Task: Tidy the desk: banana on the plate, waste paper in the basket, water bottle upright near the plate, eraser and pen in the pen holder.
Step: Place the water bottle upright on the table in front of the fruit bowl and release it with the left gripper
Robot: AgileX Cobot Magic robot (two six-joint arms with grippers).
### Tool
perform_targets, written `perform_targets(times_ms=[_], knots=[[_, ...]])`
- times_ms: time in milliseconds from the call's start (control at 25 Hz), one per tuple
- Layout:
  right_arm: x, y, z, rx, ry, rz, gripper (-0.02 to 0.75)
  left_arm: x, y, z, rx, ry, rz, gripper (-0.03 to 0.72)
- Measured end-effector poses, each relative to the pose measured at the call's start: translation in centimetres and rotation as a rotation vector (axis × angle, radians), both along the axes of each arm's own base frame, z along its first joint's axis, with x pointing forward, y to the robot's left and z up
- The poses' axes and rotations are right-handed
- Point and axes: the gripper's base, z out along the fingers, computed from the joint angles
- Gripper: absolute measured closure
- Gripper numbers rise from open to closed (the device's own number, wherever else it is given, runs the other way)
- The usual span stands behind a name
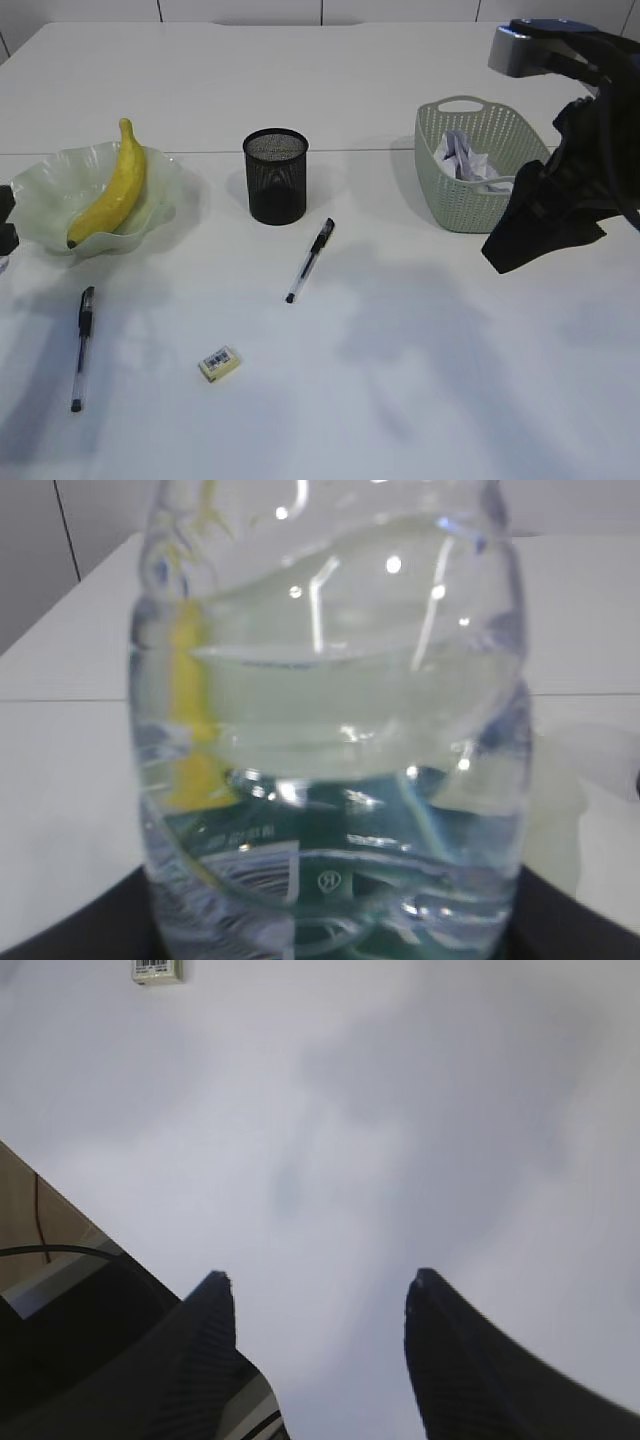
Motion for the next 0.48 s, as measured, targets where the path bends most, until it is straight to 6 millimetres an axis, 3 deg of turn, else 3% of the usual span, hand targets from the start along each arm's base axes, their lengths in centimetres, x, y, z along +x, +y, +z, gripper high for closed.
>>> perform_targets(times_ms=[240,480], knots=[[0.0,0.0,0.0,0.0,0.0,0.0,0.335,-1.9,-0.2,-0.4,0.004,0.037,-0.02,0.288],[0.0,0.0,0.0,-0.001,0.003,0.001,0.334,-2.4,-0.2,0.7,0.007,-0.004,-0.023,0.288]])
